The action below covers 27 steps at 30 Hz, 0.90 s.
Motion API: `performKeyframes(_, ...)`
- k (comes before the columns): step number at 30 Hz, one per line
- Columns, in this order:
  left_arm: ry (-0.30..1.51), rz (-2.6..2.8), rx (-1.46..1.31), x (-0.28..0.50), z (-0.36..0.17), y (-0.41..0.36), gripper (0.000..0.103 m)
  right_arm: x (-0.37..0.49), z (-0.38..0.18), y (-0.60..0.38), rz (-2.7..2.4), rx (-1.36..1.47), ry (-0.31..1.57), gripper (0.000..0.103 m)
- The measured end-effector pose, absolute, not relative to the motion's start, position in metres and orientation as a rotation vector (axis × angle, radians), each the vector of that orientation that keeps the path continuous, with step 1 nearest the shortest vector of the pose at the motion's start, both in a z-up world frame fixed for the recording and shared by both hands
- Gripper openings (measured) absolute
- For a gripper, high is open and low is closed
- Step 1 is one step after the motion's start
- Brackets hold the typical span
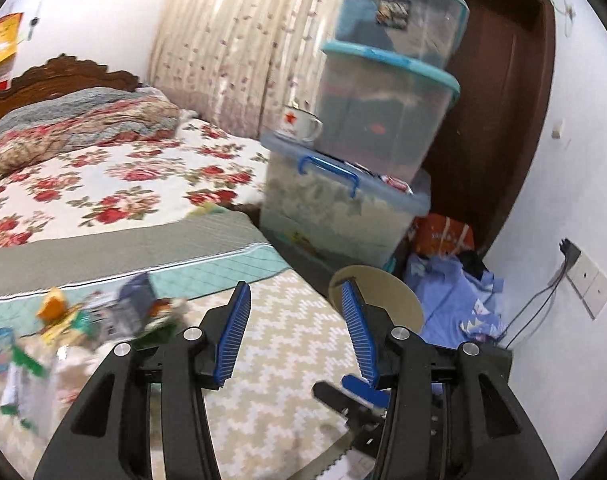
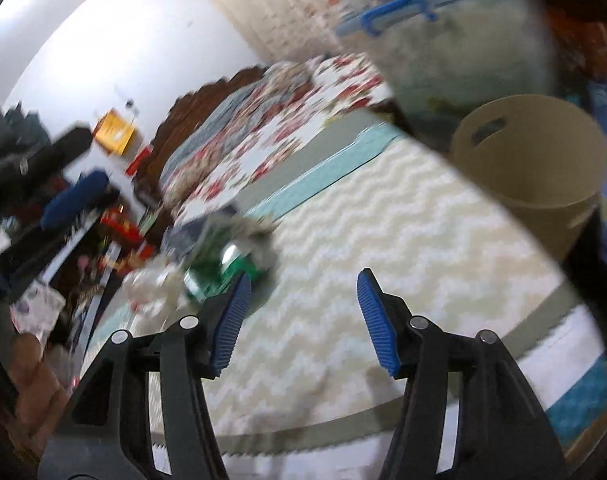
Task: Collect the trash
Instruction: 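Return both grippers to the bed and approach the tissue and bottle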
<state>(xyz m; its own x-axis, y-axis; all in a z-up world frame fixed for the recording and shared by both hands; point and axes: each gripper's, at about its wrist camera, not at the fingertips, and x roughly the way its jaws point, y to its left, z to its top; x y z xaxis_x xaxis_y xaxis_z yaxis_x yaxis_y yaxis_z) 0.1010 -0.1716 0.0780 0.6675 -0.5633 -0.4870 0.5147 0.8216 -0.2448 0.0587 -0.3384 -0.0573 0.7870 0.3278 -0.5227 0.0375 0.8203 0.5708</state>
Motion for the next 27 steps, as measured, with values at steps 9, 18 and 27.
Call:
performKeyframes(9, 0.552, -0.553, -0.185, 0.088, 0.087, -0.1, 0.045, 0.063, -0.054, -0.273, 0.249, 0.517, 0.731, 0.056)
performKeyframes(18, 0.513, -0.373, -0.291, 0.078, 0.089, 0.016, 0.045, 0.069, -0.05, -0.238, 0.284, 0.466, 0.75, 0.055)
performKeyframes(27, 0.519, -0.156, -0.368, 0.063, 0.068, 0.136, 0.044, 0.079, -0.052, -0.197, 0.333, 0.373, 0.803, 0.049)
